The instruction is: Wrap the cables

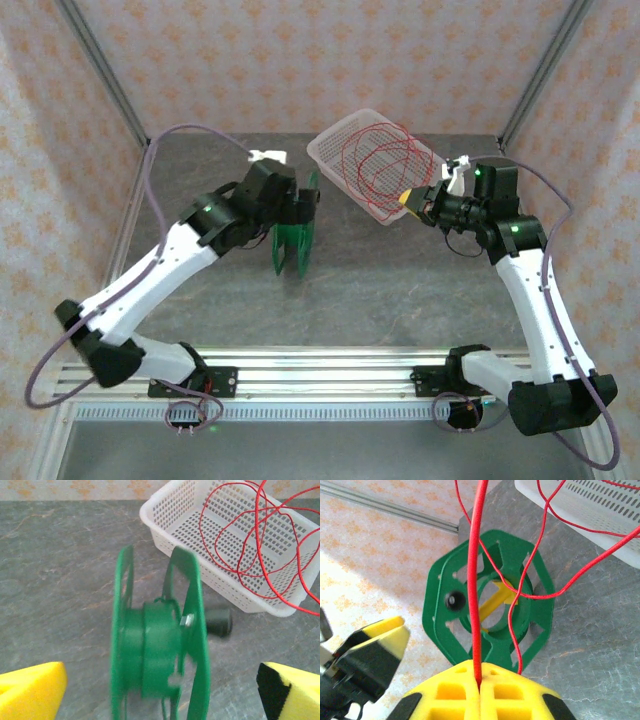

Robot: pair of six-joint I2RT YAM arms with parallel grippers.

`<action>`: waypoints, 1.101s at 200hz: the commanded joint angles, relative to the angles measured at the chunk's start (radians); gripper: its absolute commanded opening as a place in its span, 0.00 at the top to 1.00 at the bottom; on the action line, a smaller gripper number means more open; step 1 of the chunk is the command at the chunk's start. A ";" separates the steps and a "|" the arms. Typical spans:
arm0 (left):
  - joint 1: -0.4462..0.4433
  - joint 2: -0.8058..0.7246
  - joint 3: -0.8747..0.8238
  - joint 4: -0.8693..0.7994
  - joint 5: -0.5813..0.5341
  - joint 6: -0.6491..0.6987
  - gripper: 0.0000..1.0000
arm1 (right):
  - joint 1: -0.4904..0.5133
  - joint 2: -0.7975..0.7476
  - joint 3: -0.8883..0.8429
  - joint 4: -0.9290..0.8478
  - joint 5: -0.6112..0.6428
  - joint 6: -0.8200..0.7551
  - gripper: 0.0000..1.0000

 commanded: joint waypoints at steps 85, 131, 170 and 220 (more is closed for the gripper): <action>-0.023 -0.125 0.015 -0.043 0.149 0.000 0.01 | -0.006 -0.100 -0.013 0.054 -0.097 -0.018 1.00; -0.102 -0.010 0.148 0.019 0.298 -0.019 0.15 | -0.006 -0.168 -0.046 0.125 -0.159 -0.006 1.00; -0.099 0.160 0.325 0.006 0.411 0.011 0.17 | -0.006 -0.206 -0.061 0.167 -0.223 -0.001 1.00; -0.048 0.482 0.716 -0.208 0.514 0.092 0.28 | -0.006 -0.236 -0.040 0.148 -0.234 -0.025 1.00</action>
